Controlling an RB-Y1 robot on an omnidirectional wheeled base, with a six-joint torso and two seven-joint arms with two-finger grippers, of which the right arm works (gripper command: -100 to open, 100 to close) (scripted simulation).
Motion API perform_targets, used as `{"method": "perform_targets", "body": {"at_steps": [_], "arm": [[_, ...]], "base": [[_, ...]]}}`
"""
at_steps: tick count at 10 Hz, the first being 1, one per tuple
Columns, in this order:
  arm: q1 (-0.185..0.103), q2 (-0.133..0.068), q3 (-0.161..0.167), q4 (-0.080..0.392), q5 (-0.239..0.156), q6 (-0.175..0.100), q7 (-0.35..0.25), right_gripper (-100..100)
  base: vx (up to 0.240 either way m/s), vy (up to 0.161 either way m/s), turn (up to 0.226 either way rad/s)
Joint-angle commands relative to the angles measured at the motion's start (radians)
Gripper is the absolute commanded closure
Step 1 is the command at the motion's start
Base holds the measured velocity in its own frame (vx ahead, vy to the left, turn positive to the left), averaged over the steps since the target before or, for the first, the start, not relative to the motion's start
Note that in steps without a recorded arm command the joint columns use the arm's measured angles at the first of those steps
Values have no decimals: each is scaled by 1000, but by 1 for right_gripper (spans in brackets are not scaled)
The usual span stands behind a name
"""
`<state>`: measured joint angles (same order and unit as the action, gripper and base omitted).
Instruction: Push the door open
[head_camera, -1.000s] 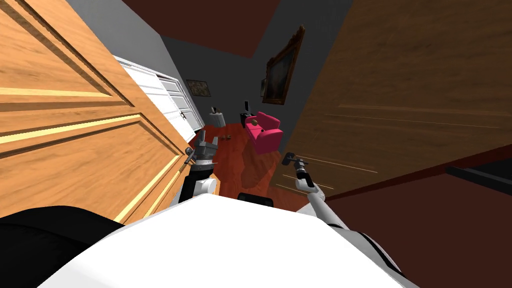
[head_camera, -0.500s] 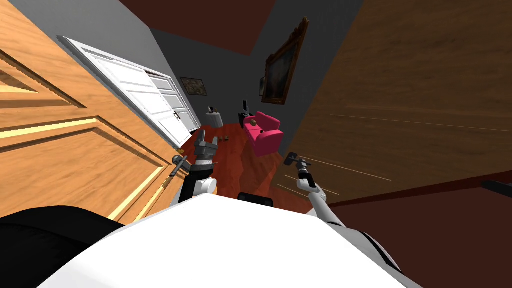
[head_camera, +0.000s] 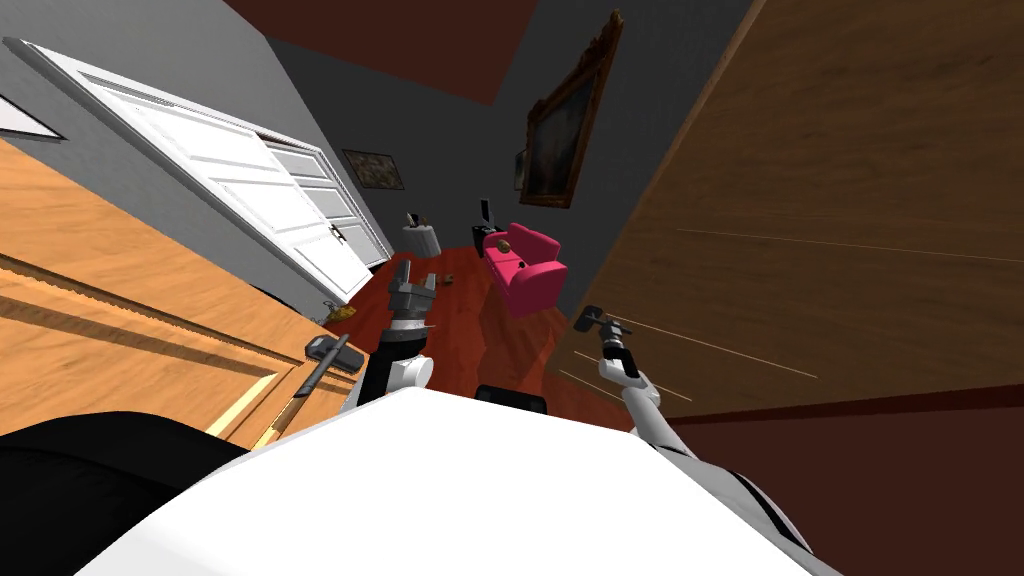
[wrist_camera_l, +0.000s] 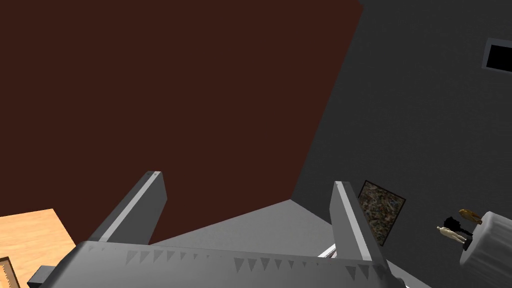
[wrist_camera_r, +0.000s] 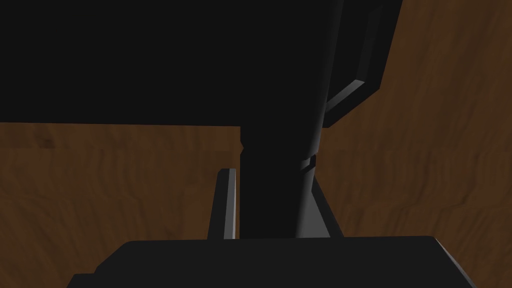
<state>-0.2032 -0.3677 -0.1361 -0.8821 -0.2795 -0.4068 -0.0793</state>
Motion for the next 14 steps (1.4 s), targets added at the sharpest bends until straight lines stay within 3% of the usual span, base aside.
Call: {"method": "perform_targets", "body": {"at_steps": [1, 6, 14], "arm": [[-12, -12, -23, 29, -4, -12, 4, 100], [-16, -15, -86, 59, -13, -17, 24, 100], [-9, -24, -151, 85, -26, -20, 43, 100]], "base": [[176, 47, -53], [202, 78, -72], [165, 54, -58]]}}
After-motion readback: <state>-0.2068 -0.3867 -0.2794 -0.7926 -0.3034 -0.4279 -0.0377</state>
